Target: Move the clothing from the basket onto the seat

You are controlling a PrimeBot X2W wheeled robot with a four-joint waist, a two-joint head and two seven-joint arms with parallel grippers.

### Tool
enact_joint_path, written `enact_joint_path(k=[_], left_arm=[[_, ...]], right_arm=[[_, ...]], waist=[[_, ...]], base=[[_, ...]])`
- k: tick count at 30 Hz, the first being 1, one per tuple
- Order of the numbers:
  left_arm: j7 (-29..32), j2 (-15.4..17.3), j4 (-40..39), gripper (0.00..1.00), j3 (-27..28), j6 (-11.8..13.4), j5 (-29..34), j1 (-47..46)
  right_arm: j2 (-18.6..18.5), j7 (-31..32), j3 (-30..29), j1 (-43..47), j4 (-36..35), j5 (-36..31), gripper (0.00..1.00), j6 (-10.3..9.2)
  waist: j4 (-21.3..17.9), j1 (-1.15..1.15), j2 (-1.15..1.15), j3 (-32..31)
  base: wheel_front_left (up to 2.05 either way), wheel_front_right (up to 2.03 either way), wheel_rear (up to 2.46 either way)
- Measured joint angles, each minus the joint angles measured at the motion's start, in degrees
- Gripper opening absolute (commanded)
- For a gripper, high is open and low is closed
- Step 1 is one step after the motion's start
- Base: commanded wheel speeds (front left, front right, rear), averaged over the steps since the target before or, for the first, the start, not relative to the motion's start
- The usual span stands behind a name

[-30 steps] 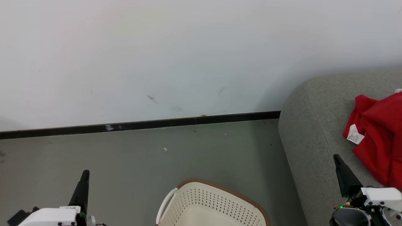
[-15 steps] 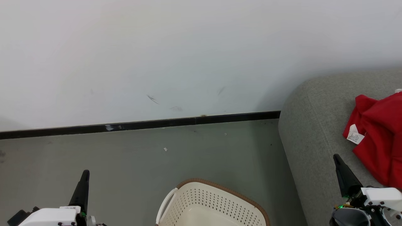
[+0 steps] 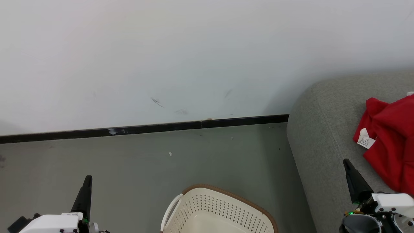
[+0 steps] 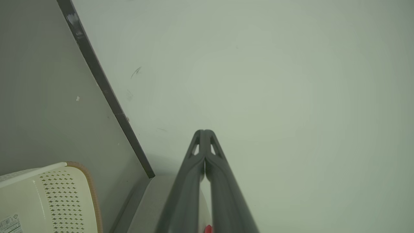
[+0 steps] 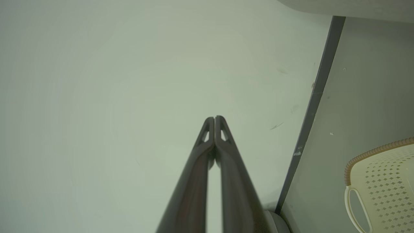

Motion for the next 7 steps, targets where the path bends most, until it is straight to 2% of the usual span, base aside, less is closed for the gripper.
enact_joint_path(k=[7], left_arm=[[0.00,-0.01,0.01,0.00,0.01,0.00,0.00,0.00]], right_arm=[[-0.01,0.00,0.01,0.00,0.00,0.00,0.00,0.00]], waist=[[0.00,0.00,0.00,0.00]], base=[[0.00,0.00,0.00]])
